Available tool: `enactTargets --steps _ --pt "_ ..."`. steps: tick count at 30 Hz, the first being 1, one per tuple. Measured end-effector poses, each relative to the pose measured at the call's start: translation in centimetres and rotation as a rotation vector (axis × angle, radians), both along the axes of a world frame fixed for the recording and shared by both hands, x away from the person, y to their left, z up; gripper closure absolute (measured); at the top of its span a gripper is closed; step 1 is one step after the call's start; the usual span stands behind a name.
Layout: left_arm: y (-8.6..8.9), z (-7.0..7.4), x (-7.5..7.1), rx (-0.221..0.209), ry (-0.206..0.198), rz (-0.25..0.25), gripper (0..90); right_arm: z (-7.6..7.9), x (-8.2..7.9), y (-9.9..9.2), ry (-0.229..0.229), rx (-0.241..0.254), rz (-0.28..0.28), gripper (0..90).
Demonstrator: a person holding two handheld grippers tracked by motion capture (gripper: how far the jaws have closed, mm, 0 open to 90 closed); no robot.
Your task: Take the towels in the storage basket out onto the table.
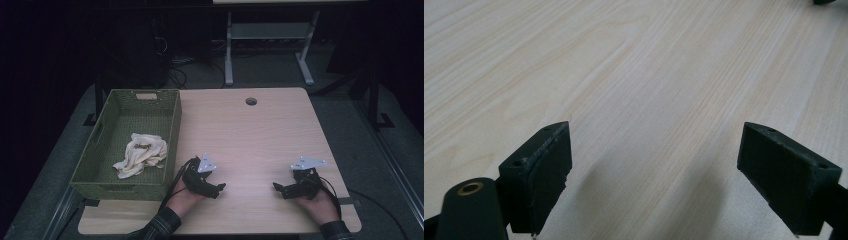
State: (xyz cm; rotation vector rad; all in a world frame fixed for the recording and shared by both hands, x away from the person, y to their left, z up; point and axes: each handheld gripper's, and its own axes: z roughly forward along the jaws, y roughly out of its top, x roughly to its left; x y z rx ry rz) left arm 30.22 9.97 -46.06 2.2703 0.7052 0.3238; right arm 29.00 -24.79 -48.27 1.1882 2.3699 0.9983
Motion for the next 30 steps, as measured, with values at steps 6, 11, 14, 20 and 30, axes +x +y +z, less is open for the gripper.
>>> enactTargets --steps 6,11,14,20,30 --pt "0.2 0.7 0.1 -0.043 0.009 0.005 14.2 0.0 0.0 0.0 0.001 0.000 -0.001 2.0" --pt "0.1 1.3 0.2 -0.051 0.011 0.005 14.2 0.0 0.0 0.0 0.000 0.001 0.000 2.0" --pt "0.0 1.6 0.2 -0.040 0.010 -0.003 14.2 0.0 0.0 0.0 0.000 0.002 -0.001 2.0" --pt "0.1 2.8 0.2 -0.054 0.007 0.000 14.2 0.0 0.0 0.0 0.000 0.002 -0.002 2.0" --pt "0.2 5.2 0.4 -0.071 0.024 0.007 14.2 0.0 0.0 0.0 0.000 0.002 -0.002 2.0"
